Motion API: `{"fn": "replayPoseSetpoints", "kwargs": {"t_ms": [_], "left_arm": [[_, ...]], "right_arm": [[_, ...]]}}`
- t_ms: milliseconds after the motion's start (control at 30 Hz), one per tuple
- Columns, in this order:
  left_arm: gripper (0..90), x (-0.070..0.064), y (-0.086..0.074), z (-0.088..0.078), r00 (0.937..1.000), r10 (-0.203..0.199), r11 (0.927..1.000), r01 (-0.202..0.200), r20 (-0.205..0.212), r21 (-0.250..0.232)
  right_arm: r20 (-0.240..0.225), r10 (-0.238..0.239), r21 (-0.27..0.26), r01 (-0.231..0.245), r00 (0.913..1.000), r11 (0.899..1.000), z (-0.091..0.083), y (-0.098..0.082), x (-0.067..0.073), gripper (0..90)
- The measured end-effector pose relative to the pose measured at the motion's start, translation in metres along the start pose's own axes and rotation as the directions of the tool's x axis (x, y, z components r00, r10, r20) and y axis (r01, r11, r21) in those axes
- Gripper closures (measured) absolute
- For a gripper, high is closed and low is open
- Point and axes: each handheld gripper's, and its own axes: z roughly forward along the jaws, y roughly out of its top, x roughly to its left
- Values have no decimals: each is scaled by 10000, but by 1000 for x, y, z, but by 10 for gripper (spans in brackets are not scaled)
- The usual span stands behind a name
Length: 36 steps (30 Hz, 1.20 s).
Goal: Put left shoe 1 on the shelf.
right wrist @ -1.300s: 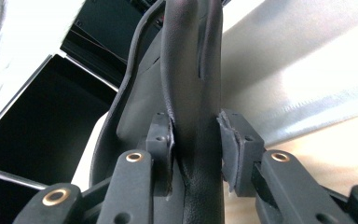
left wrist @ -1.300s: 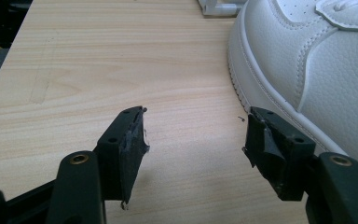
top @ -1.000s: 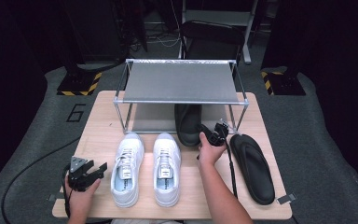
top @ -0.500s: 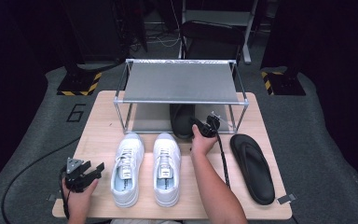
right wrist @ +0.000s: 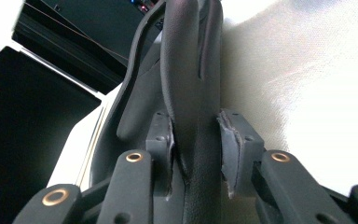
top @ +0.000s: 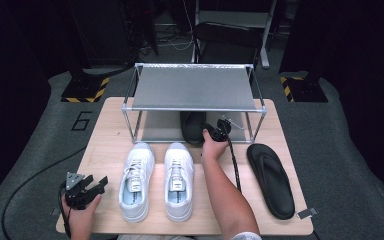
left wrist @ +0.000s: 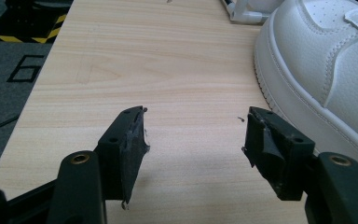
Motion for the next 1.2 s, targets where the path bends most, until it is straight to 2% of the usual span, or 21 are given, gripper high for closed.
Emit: {"fn": "replayPoseSetpoints", "kwargs": {"t_ms": [67,100,133,233,267,433,467,600,633,700,767,833,867,933,967,1033,1067,1100,1167,1200], "left_arm": [[375,-1,0,0,10000,-55,10000,54,-24,-59],[375,-1,0,-1,10000,-81,10000,81,7,16],[375,0,0,-2,10000,-79,9999,79,29,94],[375,-1,0,-2,10000,-40,10000,40,19,-2],[375,-1,0,-2,10000,-22,10000,22,19,-9],[376,-2,0,-3,10000,-6,10000,6,71,93],[376,-2,0,-3,10000,0,10000,-1,73,61],[376,-3,1,-2,10000,37,10000,-37,73,25],[376,-3,1,-2,10000,36,10000,-36,73,22],[376,-3,1,-2,10000,42,10000,-42,70,19],[376,-3,1,-2,9999,56,10000,-56,87,28],[376,-3,1,-2,9999,64,10000,-64,85,49],[376,-3,1,-2,9999,72,10000,-72,96,58],[376,-3,0,-1,10000,8,9999,-7,58,-100],[376,-2,1,-2,9999,24,10000,-25,98,31],[376,-3,1,-1,10000,22,10000,-21,66,-91],[376,-4,1,-2,9999,51,10000,-51,145,47],[376,-4,2,-2,9997,160,9998,-162,185,93],[376,-6,2,0,9995,108,9998,-112,280,144],[376,-7,2,2,9995,169,9999,-169,275,-8]], "right_arm": [[30,87,-9,-87,10000,10000,3,0,-1,662],[-94,-107,-57,107,9999,9999,5,0,-2,662],[330,9,86,-12,9995,10000,7,-1,0,662],[261,-60,145,57,9996,9999,9,-2,-2,662],[309,62,175,-68,9995,9998,9,-2,-1,662],[355,20,14,-20,9994,10000,10,-3,-2,662],[420,162,113,-166,9990,9998,10,-3,-2,662],[568,-117,87,112,9983,9999,12,-3,-6,659],[647,-39,202,26,9979,9998,11,-3,-6,657],[615,-234,75,229,9978,9997,13,-3,-8,649],[567,41,223,-53,9984,9997,12,-3,-9,640],[466,-106,153,99,9989,9998,12,-2,-11,610],[554,-56,-43,59,9984,10000,10,-2,-11,587],[415,-30,-267,41,9991,9996,5,-1,-11,577],[446,-21,-202,30,9990,9998,3,-1,-9,577],[733,-554,-201,570,9958,9982,-2,-1,-8,579],[762,-738,-180,754,9944,9970,-5,-2,-6,578],[726,-1166,-268,1188,9905,9926,-10,-4,-7,578],[1008,-1349,-228,1378,9857,9902,-20,-7,-5,570],[762,-1412,-278,1437,9870,9892,-26,-9,-4,568]]}}
